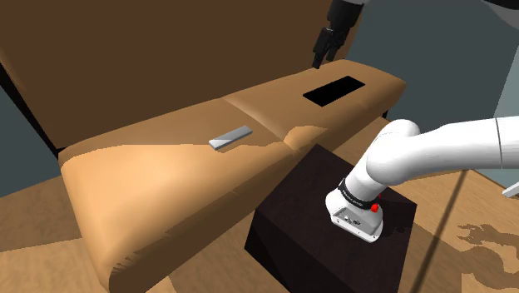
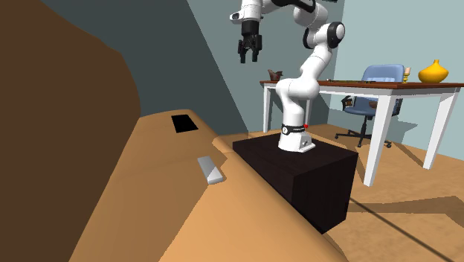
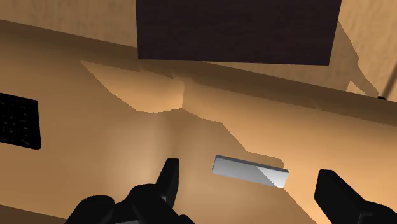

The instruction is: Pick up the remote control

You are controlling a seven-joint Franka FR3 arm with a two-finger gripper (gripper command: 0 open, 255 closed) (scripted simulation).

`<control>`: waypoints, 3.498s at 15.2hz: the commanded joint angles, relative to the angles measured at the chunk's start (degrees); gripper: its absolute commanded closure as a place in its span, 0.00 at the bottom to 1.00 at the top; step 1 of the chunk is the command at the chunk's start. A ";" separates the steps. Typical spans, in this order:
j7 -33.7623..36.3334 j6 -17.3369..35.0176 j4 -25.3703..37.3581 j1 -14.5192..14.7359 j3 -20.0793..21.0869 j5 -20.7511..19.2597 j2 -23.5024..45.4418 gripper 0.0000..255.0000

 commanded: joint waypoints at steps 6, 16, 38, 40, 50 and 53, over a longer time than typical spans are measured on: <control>-9.15 9.06 -3.57 2.86 -3.40 -1.40 6.23 0.00; -27.53 26.21 -4.93 8.83 -8.89 -1.41 23.79 0.00; -66.15 49.13 11.56 15.42 -5.22 8.74 68.27 0.00; -66.38 50.36 11.52 15.27 -5.02 9.05 69.49 0.00; -67.03 53.70 11.66 14.91 -4.46 9.95 73.00 1.00; -67.03 53.70 11.69 14.91 -4.46 9.95 73.03 1.00</control>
